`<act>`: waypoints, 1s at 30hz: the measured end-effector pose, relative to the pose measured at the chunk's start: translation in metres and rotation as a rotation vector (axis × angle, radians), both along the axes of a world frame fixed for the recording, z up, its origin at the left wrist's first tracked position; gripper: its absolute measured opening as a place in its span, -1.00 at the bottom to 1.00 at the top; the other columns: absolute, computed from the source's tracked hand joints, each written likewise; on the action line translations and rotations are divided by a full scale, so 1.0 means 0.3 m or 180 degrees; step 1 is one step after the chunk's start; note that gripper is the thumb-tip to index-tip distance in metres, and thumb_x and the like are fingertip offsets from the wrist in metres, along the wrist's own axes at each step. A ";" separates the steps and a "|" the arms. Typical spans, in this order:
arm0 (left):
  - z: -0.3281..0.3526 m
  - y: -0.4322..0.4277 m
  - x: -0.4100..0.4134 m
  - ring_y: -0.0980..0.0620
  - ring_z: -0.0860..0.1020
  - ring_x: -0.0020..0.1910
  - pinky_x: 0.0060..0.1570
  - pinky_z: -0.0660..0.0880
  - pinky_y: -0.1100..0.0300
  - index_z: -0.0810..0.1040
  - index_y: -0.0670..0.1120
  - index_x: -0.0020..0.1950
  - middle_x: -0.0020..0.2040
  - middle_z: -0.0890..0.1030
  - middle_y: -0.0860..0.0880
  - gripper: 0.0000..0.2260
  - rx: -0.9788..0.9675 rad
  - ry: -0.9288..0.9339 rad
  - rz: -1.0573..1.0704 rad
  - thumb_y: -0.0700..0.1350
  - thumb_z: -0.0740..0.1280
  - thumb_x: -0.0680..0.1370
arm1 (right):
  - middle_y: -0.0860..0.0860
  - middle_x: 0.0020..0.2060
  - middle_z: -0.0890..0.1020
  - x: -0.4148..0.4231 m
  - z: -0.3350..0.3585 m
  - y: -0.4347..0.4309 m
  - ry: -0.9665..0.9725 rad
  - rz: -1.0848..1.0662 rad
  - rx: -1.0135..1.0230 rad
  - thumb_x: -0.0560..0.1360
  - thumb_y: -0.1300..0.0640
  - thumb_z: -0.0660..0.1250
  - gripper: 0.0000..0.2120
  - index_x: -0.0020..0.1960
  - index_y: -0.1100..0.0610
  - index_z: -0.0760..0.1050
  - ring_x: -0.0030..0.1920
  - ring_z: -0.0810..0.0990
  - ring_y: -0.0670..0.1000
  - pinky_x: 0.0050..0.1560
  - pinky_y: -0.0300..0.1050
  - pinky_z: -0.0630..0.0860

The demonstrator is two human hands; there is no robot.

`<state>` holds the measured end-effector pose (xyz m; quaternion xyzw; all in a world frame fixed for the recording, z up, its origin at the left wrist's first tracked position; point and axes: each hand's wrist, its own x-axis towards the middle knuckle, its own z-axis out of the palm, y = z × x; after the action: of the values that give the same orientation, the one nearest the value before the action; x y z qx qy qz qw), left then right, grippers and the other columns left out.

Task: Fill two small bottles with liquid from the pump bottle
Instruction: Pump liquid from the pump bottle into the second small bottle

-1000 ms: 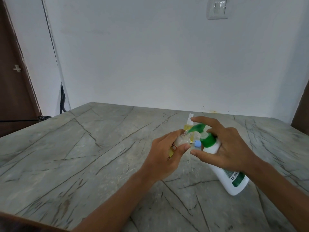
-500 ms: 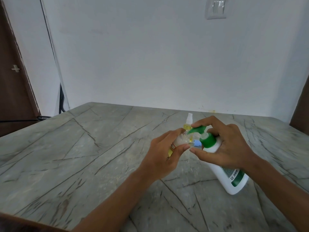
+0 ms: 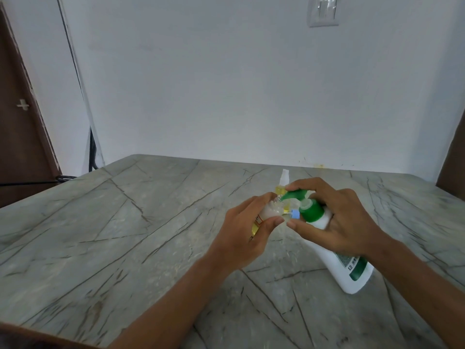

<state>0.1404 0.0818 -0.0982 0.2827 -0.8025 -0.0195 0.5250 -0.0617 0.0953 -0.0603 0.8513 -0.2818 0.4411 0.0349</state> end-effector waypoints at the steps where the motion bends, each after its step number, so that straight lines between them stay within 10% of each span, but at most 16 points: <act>1: 0.001 0.000 0.000 0.13 0.56 -0.11 -0.17 0.50 0.40 0.49 -0.21 0.27 0.03 0.62 -0.04 -0.55 -0.0003 0.0018 0.0010 0.11 0.24 0.57 | -0.28 -0.16 0.62 -0.001 -0.003 0.001 0.0031 0.0034 0.0053 0.43 -0.11 0.41 -0.50 0.30 0.01 0.40 -0.30 0.60 -0.24 -0.27 -0.50 0.40; 19: 0.004 0.009 -0.003 0.10 0.57 -0.14 -0.22 0.53 0.31 0.52 -0.23 0.23 0.00 0.65 -0.07 -0.60 -0.0120 0.0049 -0.0057 0.04 0.33 0.53 | -0.15 -0.21 0.68 0.005 0.007 0.004 -0.0269 0.0076 0.0072 0.35 -0.11 0.51 -0.55 0.13 0.05 0.48 -0.31 0.66 -0.16 -0.37 -0.27 0.55; 30: 0.003 0.004 -0.005 0.24 0.53 -0.12 -0.15 0.42 0.53 0.52 -0.21 0.25 0.02 0.62 0.02 -0.61 -0.0074 0.0047 0.0019 0.02 0.34 0.53 | -0.22 -0.23 0.64 0.006 -0.004 0.001 -0.0149 0.0001 0.0010 0.44 -0.11 0.39 -0.57 0.23 0.05 0.45 -0.37 0.58 -0.22 -0.34 -0.49 0.39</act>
<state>0.1390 0.0831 -0.0972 0.2788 -0.7979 -0.0107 0.5343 -0.0597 0.0956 -0.0614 0.8409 -0.2831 0.4606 0.0269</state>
